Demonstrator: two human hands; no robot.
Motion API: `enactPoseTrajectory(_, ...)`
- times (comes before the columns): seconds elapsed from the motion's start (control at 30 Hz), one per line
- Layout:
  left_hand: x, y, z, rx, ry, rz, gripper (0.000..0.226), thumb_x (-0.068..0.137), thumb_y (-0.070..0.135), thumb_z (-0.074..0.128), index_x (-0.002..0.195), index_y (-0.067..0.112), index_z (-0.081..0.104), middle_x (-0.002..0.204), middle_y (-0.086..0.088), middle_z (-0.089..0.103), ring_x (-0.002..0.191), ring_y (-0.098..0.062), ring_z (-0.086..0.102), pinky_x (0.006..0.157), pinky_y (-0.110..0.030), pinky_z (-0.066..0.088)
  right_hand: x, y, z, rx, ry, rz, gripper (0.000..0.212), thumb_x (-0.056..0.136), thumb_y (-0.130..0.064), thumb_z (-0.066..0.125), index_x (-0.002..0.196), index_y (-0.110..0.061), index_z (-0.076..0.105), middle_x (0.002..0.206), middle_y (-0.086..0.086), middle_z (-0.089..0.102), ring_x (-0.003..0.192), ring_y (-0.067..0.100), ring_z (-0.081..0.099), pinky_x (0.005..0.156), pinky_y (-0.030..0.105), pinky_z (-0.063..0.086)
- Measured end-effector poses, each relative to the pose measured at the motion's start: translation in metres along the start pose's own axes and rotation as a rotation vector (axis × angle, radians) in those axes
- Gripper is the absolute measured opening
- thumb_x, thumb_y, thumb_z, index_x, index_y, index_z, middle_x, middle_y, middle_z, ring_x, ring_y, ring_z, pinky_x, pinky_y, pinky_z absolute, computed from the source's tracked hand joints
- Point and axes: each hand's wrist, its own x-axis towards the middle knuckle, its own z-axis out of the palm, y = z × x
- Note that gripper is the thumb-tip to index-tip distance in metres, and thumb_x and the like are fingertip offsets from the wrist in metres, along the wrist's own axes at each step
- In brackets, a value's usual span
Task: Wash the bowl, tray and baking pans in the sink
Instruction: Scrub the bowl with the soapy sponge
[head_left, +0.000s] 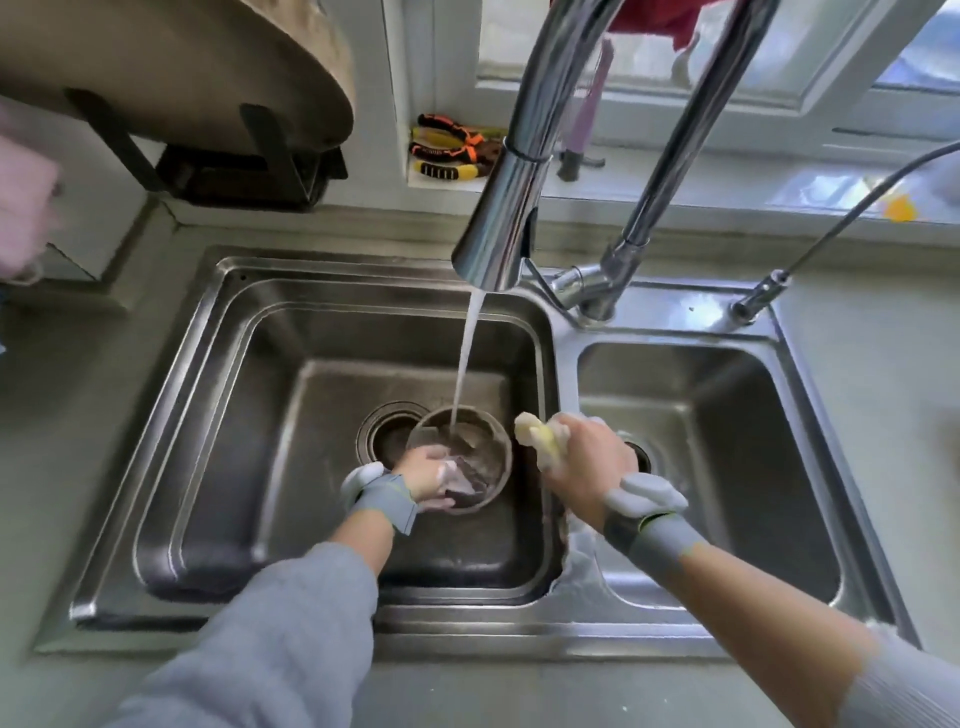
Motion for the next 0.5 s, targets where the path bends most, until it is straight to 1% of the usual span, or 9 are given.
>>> enactPoseTrajectory(0.03, -0.001, -0.002, -0.002, 0.144, -0.005, -0.008, 0.037, 0.096, 0.014, 0.049, 0.133, 0.012, 0.044, 0.124, -0.013, 0.048, 0.095, -0.025, 0.054, 0.080, -0.039, 0.054, 0.001, 0.004, 0.000, 0.015, 0.019, -0.003, 0.055, 0.094, -0.064, 0.026, 0.079, -0.019, 0.052, 0.079, -0.003, 0.055, 0.082, 0.025, 0.047, 0.065, 0.034, 0.037)
enactPoseTrajectory(0.1, -0.006, 0.000, -0.007, 0.551, 0.083, 0.053, 0.045, 0.095, 0.028, 0.053, 0.135, 0.009, 0.043, 0.136, -0.015, 0.046, 0.115, -0.030, 0.052, 0.093, -0.038, 0.049, 0.000, 0.010, -0.007, 0.045, 0.041, 0.008, 0.051, 0.094, -0.062, 0.027, 0.070, -0.021, 0.045, 0.078, -0.004, 0.053, 0.081, 0.025, 0.046, 0.064, 0.033, 0.037)
enactPoseTrajectory(0.13, -0.010, 0.003, -0.009, 0.669, 0.136, 0.116, 0.046, 0.094, 0.029, 0.053, 0.134, 0.007, 0.045, 0.137, -0.015, 0.047, 0.121, -0.030, 0.050, 0.098, -0.034, 0.045, 0.001, 0.013, -0.011, 0.043, 0.050, 0.017, 0.050, 0.095, -0.061, 0.028, 0.070, -0.021, 0.045, 0.077, -0.004, 0.051, 0.079, 0.024, 0.045, 0.063, 0.032, 0.035)
enactPoseTrajectory(0.17, -0.012, 0.001, -0.012, 0.711, 0.155, 0.165, 0.042, 0.094, 0.028, 0.054, 0.130, 0.007, 0.049, 0.135, -0.015, 0.051, 0.121, -0.030, 0.052, 0.097, -0.030, 0.043, 0.003, 0.018, -0.010, 0.030, 0.054, 0.024, 0.049, 0.095, -0.059, 0.029, 0.073, -0.020, 0.047, 0.078, -0.004, 0.051, 0.079, 0.024, 0.046, 0.063, 0.032, 0.035)
enactPoseTrajectory(0.27, -0.029, 0.012, -0.005, 0.687, 0.113, 0.319, 0.019, 0.093, 0.023, 0.055, 0.106, 0.012, 0.063, 0.105, -0.008, 0.065, 0.094, -0.021, 0.059, 0.076, -0.022, 0.041, 0.003, 0.032, -0.021, 0.033, 0.072, 0.071, 0.046, 0.094, -0.056, 0.028, 0.079, -0.020, 0.053, 0.080, -0.004, 0.056, 0.085, 0.028, 0.054, 0.066, 0.033, 0.041)
enactPoseTrajectory(0.33, -0.050, 0.031, 0.011, 0.714, 0.044, 0.424, 0.013, 0.093, 0.021, 0.055, 0.098, 0.013, 0.063, 0.084, 0.001, 0.059, 0.080, -0.014, 0.052, 0.064, -0.022, 0.040, -0.002, 0.046, -0.041, 0.099, 0.067, 0.100, 0.049, 0.093, -0.061, 0.027, 0.076, -0.023, 0.051, 0.080, -0.007, 0.056, 0.083, 0.026, 0.053, 0.067, 0.034, 0.041)
enactPoseTrajectory(0.37, -0.059, 0.041, 0.020, 0.709, 0.021, 0.461, 0.015, 0.093, 0.021, 0.055, 0.098, 0.012, 0.065, 0.080, 0.003, 0.057, 0.076, -0.013, 0.051, 0.063, -0.023, 0.039, -0.004, 0.054, -0.050, 0.126, 0.061, 0.112, 0.051, 0.092, -0.064, 0.026, 0.076, -0.024, 0.052, 0.082, -0.007, 0.057, 0.084, 0.025, 0.053, 0.068, 0.034, 0.042)
enactPoseTrajectory(0.43, -0.082, 0.065, 0.048, 0.660, -0.035, 0.515, 0.015, 0.091, 0.022, 0.056, 0.097, 0.013, 0.065, 0.082, 0.001, 0.059, 0.076, -0.013, 0.051, 0.068, -0.024, 0.039, -0.007, 0.078, -0.069, 0.139, 0.068, 0.124, 0.048, 0.091, -0.064, 0.026, 0.078, -0.026, 0.052, 0.088, -0.007, 0.058, 0.088, 0.023, 0.056, 0.072, 0.035, 0.046)
enactPoseTrajectory(0.5, -0.106, 0.088, 0.086, 0.593, -0.100, 0.542, 0.011, 0.083, 0.025, 0.060, 0.088, 0.016, 0.063, 0.083, -0.004, 0.060, 0.078, -0.017, 0.053, 0.066, -0.026, 0.040, -0.013, 0.109, -0.093, 0.168, 0.103, 0.153, 0.035, 0.092, -0.053, 0.031, 0.074, -0.029, 0.049, 0.088, -0.006, 0.058, 0.090, 0.022, 0.059, 0.074, 0.034, 0.048)
